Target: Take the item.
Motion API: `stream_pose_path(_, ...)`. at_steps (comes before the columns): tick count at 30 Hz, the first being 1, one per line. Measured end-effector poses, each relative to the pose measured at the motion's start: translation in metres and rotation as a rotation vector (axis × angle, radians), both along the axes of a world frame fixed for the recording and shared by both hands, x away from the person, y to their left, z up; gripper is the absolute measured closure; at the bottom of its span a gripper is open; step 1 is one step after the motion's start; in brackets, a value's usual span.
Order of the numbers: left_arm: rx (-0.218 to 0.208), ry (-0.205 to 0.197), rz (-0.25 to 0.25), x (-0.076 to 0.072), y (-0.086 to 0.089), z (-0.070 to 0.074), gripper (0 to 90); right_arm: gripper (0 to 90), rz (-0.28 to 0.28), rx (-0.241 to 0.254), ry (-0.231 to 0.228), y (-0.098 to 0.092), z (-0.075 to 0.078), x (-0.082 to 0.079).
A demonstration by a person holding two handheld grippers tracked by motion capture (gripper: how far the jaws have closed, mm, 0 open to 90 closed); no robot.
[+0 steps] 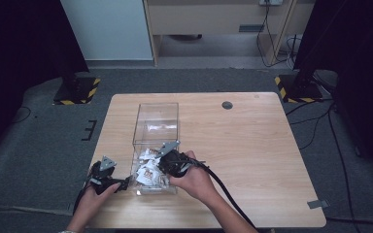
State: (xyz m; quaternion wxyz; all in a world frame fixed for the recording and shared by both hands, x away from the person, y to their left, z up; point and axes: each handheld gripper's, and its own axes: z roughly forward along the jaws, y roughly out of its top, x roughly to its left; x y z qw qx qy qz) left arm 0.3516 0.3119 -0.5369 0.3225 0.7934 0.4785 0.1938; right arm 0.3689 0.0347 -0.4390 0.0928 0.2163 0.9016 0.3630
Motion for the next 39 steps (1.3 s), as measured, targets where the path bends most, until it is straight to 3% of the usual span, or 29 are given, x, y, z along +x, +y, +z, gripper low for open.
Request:
stream_pose_path(8,0.0,0.0,0.0,0.0,0.0,0.0,0.0,90.0,-0.012,0.072,-0.014,-0.012,0.02,-0.001)
stream_pose_path(15,0.0,0.0,0.0,0.0,0.0,0.0,0.0,90.0,-0.018,0.106,-0.031,-0.021,0.036,-0.001)
stream_pose_path(39,0.0,0.0,0.0,0.0,0.0,0.0,0.0,90.0,-0.067,0.136,-0.075,-0.056,0.061,0.003)
